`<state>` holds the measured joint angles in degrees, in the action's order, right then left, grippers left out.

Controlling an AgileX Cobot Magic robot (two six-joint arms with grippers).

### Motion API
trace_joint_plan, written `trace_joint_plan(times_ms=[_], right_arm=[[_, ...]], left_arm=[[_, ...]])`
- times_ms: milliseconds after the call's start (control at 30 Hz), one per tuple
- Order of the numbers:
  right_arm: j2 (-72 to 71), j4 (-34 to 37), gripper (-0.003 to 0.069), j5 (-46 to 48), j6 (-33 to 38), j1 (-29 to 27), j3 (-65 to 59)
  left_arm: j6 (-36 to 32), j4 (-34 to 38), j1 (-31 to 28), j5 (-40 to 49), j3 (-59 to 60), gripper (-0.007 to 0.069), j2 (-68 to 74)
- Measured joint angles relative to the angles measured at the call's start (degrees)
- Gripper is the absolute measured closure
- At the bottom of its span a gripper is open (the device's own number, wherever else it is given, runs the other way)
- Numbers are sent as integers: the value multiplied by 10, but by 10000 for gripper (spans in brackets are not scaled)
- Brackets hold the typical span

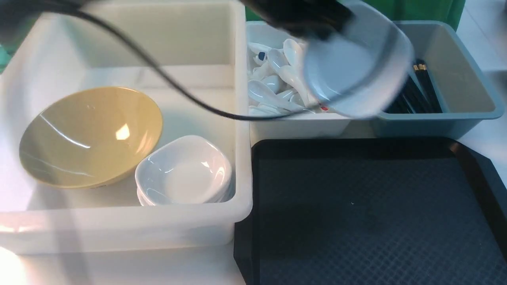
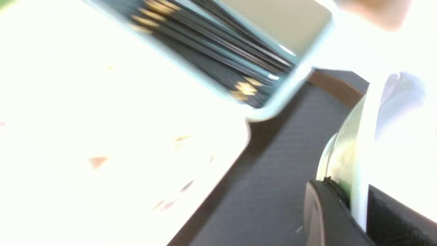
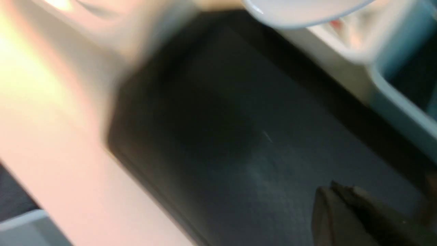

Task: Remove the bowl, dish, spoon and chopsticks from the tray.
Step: Use the left arm to put the plate into the large storage box on the left

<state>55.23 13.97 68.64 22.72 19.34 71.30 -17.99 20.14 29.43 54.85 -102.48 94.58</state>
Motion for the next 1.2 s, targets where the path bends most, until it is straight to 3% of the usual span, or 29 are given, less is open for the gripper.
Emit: trace_joint_plan(times_ms=[133,167,200,267,400,633,767,1033,1100,1200], right_arm=[[92,30,614,-19,28,81,72],[97,30,614,-21,28,91,78],[134,28,614,-31,29,132,102],[167,21,614,-42,30,179,125],[218,3,614,-51,31,237,150],[243,-10,614,-53,30,253,157],[240,-23,614,-52,27,253,157],[236,-57,614,-29,21,253,157],[235,-82,614,-27,7,253,157],[235,-126,614,-22,-16,253,157]], left_arm=[[0,9,-119,-20,186,624,-123],[0,10,-125,-21,195,624,-133],[-7,18,-173,-39,277,624,-167],[-19,28,-205,-56,338,624,-192],[-71,73,-237,-83,429,624,-199],[-141,110,-237,-142,453,603,-145],[-182,101,-237,-157,453,485,-116],[-167,35,-237,-110,397,61,-149],[-143,21,-237,-89,368,15,-173],[-92,-9,-236,-49,330,8,-214]])
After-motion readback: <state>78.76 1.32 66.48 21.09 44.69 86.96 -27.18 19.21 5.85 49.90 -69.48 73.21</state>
